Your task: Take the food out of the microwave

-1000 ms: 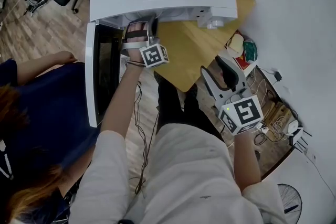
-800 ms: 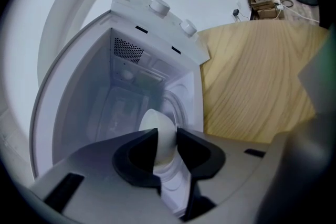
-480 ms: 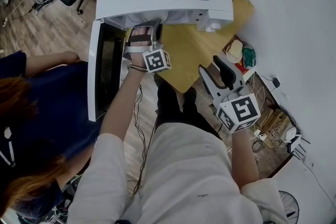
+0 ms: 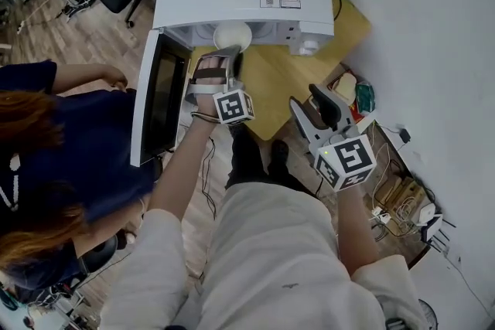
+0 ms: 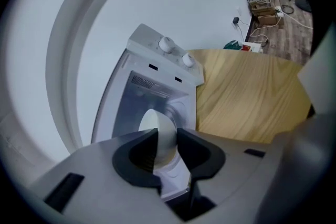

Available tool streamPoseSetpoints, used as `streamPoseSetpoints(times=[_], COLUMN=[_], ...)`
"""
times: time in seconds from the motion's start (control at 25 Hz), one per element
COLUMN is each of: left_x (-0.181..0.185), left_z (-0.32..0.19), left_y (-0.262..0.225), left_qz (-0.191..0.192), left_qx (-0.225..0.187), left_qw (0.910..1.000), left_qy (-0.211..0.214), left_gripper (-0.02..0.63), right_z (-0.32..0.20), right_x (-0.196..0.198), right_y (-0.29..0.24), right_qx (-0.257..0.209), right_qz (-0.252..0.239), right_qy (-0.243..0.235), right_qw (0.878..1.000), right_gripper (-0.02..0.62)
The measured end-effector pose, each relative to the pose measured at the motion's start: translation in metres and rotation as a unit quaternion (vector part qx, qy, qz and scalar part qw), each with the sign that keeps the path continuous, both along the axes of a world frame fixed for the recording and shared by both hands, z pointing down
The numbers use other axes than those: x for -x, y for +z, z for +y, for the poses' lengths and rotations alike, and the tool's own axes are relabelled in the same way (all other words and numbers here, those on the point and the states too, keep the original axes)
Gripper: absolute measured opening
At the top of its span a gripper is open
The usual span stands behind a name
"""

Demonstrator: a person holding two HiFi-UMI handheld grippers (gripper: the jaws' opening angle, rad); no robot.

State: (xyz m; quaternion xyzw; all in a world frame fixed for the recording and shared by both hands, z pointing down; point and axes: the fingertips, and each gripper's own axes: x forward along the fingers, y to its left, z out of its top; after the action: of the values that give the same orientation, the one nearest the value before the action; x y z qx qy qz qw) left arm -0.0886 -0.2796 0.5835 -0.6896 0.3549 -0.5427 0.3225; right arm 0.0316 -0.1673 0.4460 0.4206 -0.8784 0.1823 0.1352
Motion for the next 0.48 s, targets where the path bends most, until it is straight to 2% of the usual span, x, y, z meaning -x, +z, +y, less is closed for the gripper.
streamPoseSetpoints(times=[0.48], left_x=[-0.011], left_z=[0.053], left_y=[-0.043], left_qz=[0.003], left_qx=[0.007], left_qw=[0.9996], left_qy=[-0.026], left_gripper=[0.109], right_z=[0.014], right_x=[-0.013], right_y=[-0.017], right_qx=[-0.035], right_qz=[0.005], right_qy=[-0.032], right_qw=[0.999], right_gripper=[0.150])
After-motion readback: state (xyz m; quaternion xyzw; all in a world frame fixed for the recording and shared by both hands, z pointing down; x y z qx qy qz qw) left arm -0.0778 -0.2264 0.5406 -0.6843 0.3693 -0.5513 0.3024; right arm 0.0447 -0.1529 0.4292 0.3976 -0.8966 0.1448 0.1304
